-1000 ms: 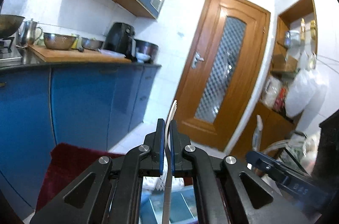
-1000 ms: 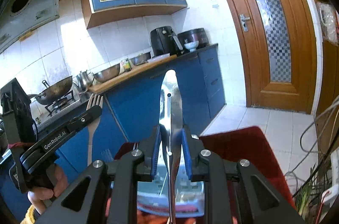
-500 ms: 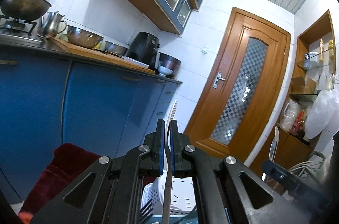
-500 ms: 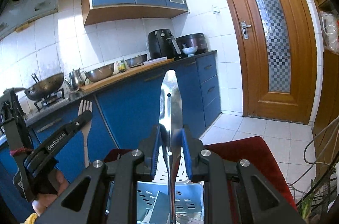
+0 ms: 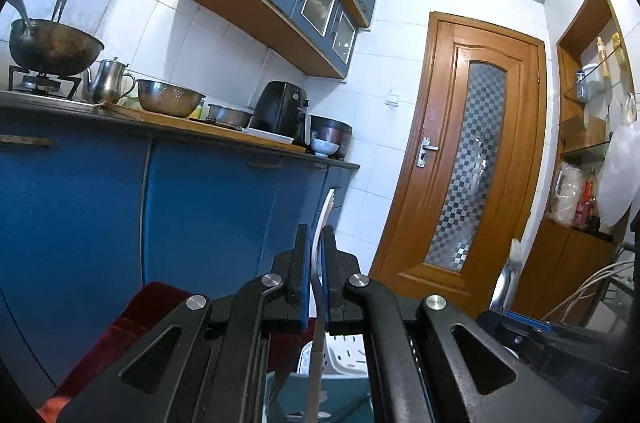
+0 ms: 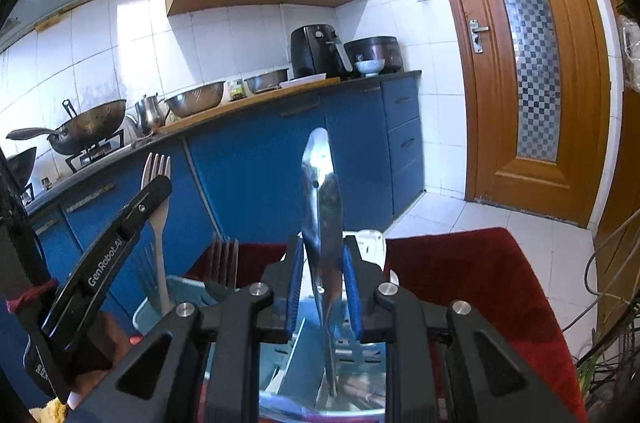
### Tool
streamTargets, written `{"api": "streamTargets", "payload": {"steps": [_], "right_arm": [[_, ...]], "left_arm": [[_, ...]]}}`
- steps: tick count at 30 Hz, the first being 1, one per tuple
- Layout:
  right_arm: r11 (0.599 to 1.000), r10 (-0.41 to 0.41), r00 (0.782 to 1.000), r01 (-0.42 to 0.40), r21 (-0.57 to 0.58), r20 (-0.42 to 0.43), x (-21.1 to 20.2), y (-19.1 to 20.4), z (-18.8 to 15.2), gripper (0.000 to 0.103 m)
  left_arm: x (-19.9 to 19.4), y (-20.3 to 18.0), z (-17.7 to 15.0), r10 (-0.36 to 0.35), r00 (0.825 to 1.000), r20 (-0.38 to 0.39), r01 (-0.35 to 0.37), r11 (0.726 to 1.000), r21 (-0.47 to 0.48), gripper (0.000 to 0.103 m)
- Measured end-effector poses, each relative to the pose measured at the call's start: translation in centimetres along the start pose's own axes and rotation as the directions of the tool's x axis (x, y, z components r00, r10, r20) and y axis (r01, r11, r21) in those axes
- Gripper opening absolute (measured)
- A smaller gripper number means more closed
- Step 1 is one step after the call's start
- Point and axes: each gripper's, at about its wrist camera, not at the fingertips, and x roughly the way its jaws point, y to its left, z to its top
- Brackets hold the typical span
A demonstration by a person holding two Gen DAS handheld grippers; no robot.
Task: Organize utensils
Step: 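Lift the beige fork and steel knife up over the blue caddy with both tools, then open both tools to drop the fork and knife into the caddy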
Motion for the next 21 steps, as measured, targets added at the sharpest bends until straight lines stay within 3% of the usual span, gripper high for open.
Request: {"api": "streamTargets", "payload": {"steps": [8, 15, 17, 19, 21], "right_arm": [[1.0, 0.024, 1.0, -0.024, -0.006, -0.017, -0.1, 0.1, -0.6, 0.022], [0.998, 0.057, 0.998, -0.057, 0.0, -0.007, -1.2, 0.5, -0.6, 0.034], [0.998, 0.059, 0.998, -0.059, 0.002, -0.004, -1.6, 0.7, -0.5, 0.034], [0.998, 0.064, 0.998, -0.064, 0.004, 0.003, -2.0, 0.8, -0.4, 0.035], [0.998, 0.069, 0.998, -0.069, 0.004, 0.013, -2.5, 1.1, -0.3, 0.035]], "left_arm": [[-0.1, 0.0, -0.9, 0.006, 1.0, -0.029, -0.006, 1.0, 0.031, 0.002], [-1.0, -0.2, -0.5, -0.016, 0.998, -0.058, 0.019, 0.999, 0.048, 0.002], [-1.3, -0.2, -0.5, -0.025, 0.997, -0.071, 0.029, 0.998, 0.053, 0.007], [-1.7, -0.4, -0.3, -0.033, 0.995, -0.092, 0.038, 0.998, 0.053, 0.033], [-2.1, -0.4, -0.1, -0.037, 0.995, -0.094, 0.042, 0.998, 0.05, 0.035]]}}
